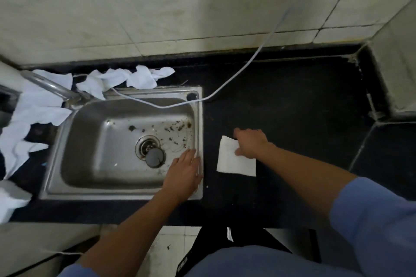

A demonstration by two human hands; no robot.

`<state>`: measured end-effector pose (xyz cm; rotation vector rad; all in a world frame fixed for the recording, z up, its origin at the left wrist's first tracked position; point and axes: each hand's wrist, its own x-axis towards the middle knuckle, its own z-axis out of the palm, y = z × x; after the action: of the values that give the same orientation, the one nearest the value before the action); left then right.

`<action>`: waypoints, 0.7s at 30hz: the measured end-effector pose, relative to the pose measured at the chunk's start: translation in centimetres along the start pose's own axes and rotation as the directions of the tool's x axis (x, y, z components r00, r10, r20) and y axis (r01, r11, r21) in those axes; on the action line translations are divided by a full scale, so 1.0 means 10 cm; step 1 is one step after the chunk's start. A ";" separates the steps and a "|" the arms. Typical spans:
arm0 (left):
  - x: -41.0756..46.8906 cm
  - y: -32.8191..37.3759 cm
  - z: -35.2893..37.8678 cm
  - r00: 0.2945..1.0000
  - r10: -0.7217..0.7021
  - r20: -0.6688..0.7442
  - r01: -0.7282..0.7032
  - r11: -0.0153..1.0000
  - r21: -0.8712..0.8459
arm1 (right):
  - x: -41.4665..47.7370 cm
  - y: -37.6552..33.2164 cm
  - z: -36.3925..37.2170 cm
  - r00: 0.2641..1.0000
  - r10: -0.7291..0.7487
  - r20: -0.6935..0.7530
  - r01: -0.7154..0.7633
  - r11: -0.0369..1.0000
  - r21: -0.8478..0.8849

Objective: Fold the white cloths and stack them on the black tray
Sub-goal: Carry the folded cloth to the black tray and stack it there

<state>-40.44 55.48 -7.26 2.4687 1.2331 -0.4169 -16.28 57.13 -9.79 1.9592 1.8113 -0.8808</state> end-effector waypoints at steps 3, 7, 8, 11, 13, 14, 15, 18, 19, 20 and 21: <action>-0.16 -0.05 0.01 0.998 -0.066 -0.005 0.066 0.998 -0.016 | 0.04 -0.04 -0.04 0.993 0.023 0.113 -0.032 0.996 0.078; -0.21 -0.09 -0.07 0.994 -0.096 -0.056 0.095 0.995 -0.015 | -0.08 -0.02 -0.06 0.996 -0.054 0.072 0.033 0.965 0.262; -0.19 -0.09 -0.10 0.994 -0.089 -0.063 0.089 0.996 -0.011 | -0.16 -0.01 -0.08 0.997 -0.076 0.022 0.067 0.958 0.280; -0.07 -0.11 -0.24 0.996 -0.042 -0.075 0.042 0.999 0.004 | -0.45 0.04 -0.18 0.989 -0.085 -0.122 0.119 0.945 0.305; 0.04 -0.11 -0.36 0.996 0.014 -0.089 -0.012 1.000 0.019 | -0.64 0.10 -0.23 0.976 -0.066 -0.209 0.125 0.950 0.285; 0.10 -0.09 -0.42 0.994 0.050 -0.099 -0.048 0.999 0.022 | -0.74 0.14 -0.24 0.965 -0.037 -0.260 0.109 0.956 0.271; 0.16 -0.07 -0.49 0.990 0.091 -0.109 -0.089 0.996 0.027 | -0.85 0.17 -0.26 0.950 0.007 -0.311 0.078 0.963 0.260; 0.30 0.01 -0.69 0.971 0.204 -0.128 -0.199 0.979 0.053 | -1.18 0.26 -0.22 0.876 0.153 -0.458 -0.034 0.965 0.258; 0.33 0.03 -0.75 0.960 0.248 -0.132 -0.241 0.968 0.066 | -1.30 0.27 -0.17 0.847 0.203 -0.491 -0.075 0.960 0.268; 0.35 0.06 -0.80 0.945 0.297 -0.134 -0.289 0.954 0.082 | -1.42 0.27 -0.12 0.820 0.252 -0.514 -0.122 0.954 0.274; 0.36 0.09 -0.84 0.927 0.350 -0.136 -0.339 0.936 0.099 | -1.53 0.26 -0.05 0.794 0.302 -0.528 -0.173 0.944 0.280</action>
<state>-36.75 61.17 -1.10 2.7522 0.8171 -0.1848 -13.60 45.24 -0.12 2.7489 1.7294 -0.4489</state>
